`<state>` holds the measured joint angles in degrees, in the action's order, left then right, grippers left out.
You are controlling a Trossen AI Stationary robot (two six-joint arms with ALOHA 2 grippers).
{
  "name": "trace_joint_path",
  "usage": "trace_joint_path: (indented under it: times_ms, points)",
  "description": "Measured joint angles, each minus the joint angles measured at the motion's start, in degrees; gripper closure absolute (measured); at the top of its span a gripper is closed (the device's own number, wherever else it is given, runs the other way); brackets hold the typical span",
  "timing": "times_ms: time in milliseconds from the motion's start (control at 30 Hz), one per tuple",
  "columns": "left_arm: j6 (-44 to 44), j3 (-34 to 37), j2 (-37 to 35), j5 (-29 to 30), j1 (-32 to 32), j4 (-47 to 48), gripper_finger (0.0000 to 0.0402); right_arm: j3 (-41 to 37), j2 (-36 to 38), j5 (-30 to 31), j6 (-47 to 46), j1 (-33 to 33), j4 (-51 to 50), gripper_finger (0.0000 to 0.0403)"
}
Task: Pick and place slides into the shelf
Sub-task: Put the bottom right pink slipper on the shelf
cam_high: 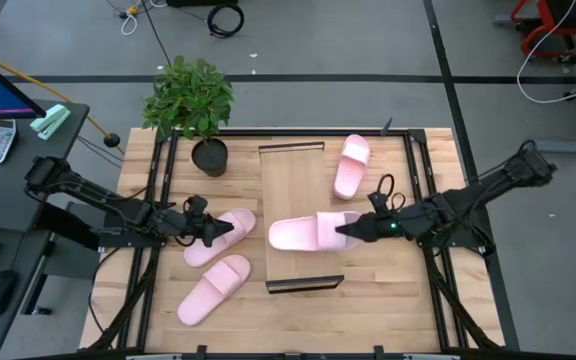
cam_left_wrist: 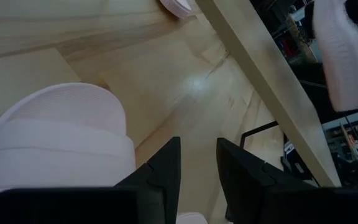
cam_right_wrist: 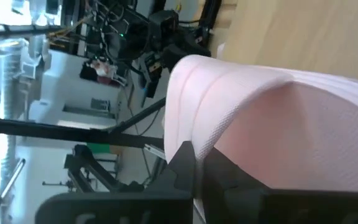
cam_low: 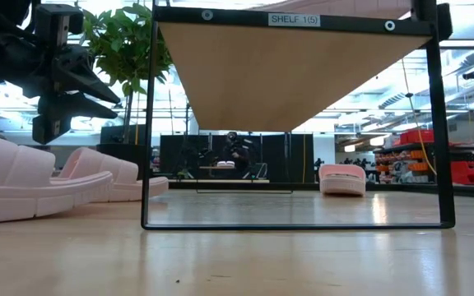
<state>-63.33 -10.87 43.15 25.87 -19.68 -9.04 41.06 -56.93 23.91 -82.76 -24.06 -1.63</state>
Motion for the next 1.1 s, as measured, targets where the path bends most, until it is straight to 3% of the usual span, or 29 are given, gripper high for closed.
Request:
trace_joint_path:
  times_ms: [433, 767, 1100]
  points:
    - [0.99, 0.00, -0.02, 0.00, 0.00, 0.00, 0.0294, 0.00, -3.49, 1.48, -5.73, -4.71, -1.02, 0.0396]
    - [1.05, 0.00, -0.02, 0.00, -0.02, -0.01, 0.0294, 0.00, -6.11, 0.66, -5.45, -5.76, 4.73, 0.0396]
    - [1.09, 0.00, -0.02, 0.00, -0.02, -0.02, 0.0294, 0.00, -6.16, -0.41, -4.68, -5.74, 4.44, 0.0396]
